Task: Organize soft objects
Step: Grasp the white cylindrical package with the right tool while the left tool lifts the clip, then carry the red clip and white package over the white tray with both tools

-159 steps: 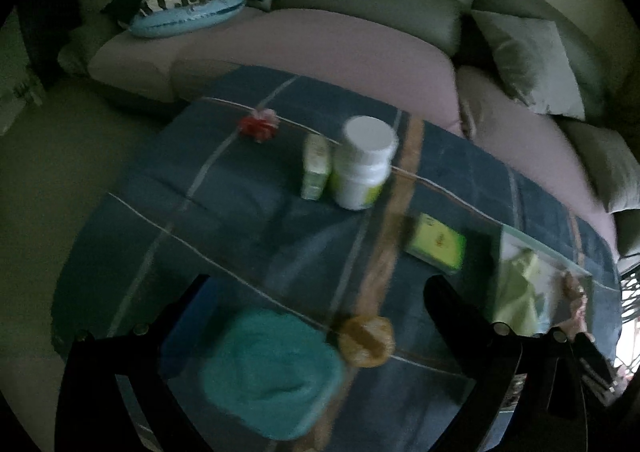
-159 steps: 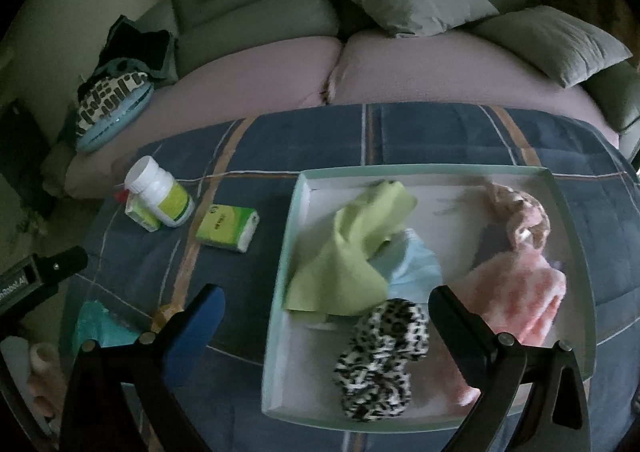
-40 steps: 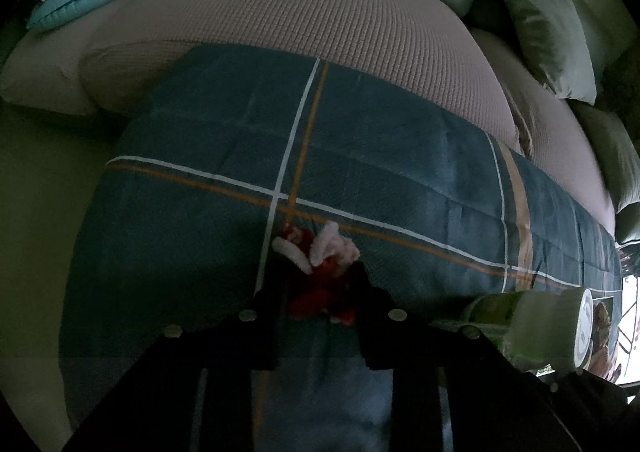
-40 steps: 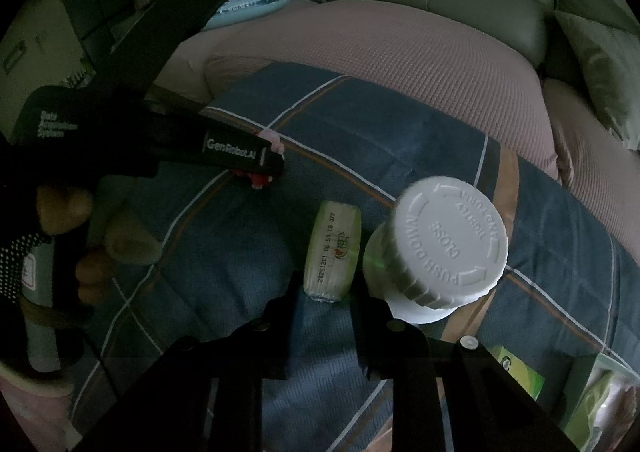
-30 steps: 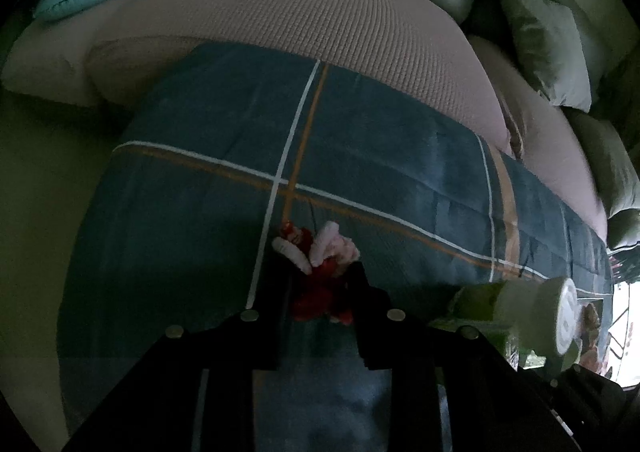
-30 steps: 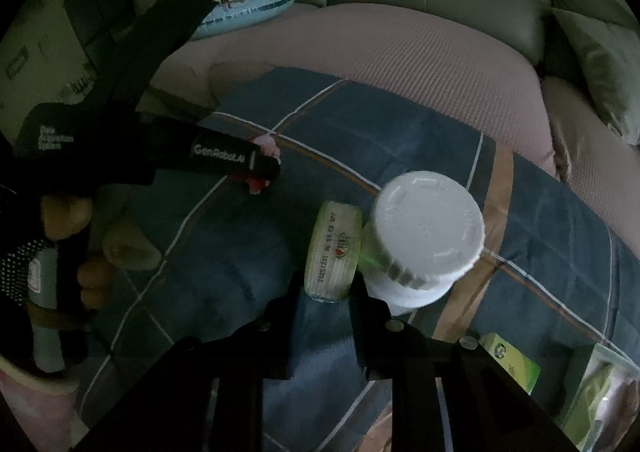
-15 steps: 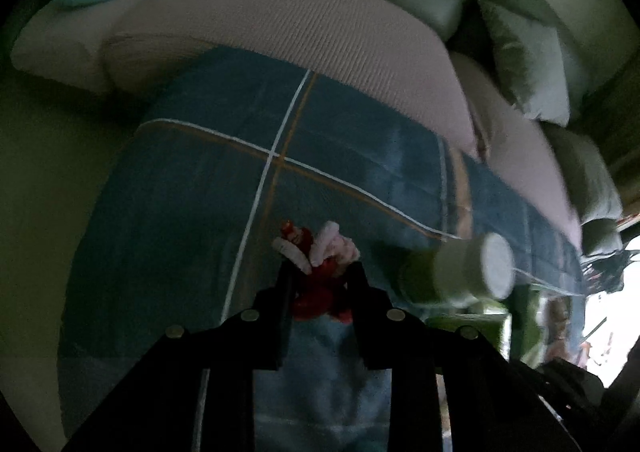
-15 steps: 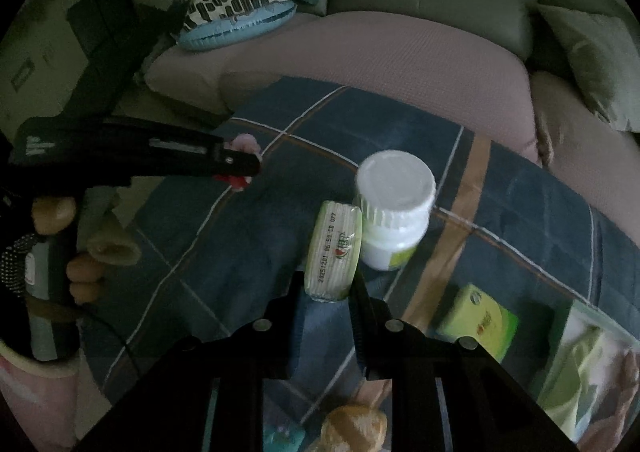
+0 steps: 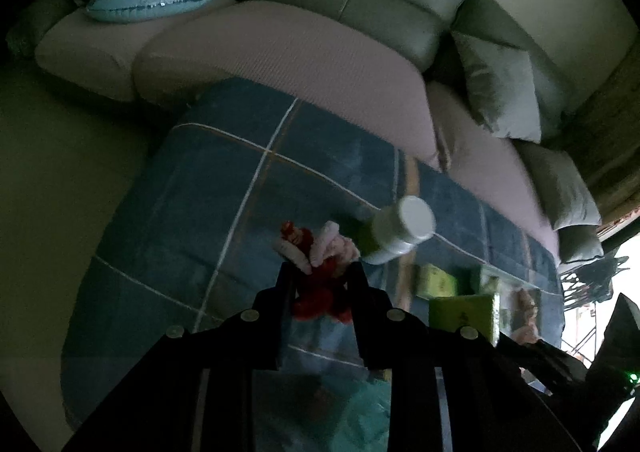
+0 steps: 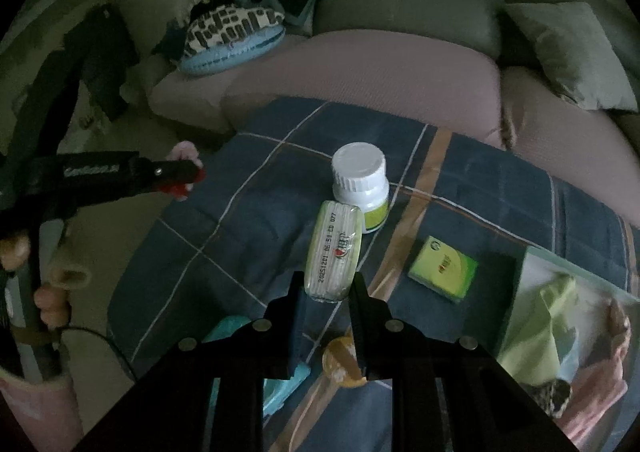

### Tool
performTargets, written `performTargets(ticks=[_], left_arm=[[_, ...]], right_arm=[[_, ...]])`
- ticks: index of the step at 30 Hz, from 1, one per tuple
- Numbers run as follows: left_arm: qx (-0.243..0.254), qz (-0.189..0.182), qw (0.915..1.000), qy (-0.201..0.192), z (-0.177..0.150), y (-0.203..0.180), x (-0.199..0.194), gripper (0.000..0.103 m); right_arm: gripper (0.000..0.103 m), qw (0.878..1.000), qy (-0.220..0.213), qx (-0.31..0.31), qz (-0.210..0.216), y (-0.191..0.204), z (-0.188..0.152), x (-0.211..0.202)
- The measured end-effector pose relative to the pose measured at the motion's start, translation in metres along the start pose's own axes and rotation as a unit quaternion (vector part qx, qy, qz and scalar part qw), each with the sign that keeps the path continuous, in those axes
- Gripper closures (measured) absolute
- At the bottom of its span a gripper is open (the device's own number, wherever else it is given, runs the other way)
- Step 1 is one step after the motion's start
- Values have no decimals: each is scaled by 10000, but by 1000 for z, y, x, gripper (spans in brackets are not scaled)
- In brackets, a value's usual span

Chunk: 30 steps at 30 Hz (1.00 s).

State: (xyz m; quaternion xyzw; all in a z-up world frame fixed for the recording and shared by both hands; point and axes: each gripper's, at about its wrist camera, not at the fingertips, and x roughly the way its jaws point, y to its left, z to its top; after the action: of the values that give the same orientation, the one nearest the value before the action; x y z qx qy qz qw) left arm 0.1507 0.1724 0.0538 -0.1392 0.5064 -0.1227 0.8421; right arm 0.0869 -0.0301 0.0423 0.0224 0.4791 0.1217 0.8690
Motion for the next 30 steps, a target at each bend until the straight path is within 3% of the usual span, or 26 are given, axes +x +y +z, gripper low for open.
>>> performTargets(ticks=[16,30], left_arm=[[29,-567,9974,-454,-55,-72,-60,76],[679,-847,9940,-159,-89,-183,-22,75]], right_arm=[[81,9948,-700,695,-244,-37,-42,-78],[81,9793,-1162,1477,-748,-123,-69,-117]])
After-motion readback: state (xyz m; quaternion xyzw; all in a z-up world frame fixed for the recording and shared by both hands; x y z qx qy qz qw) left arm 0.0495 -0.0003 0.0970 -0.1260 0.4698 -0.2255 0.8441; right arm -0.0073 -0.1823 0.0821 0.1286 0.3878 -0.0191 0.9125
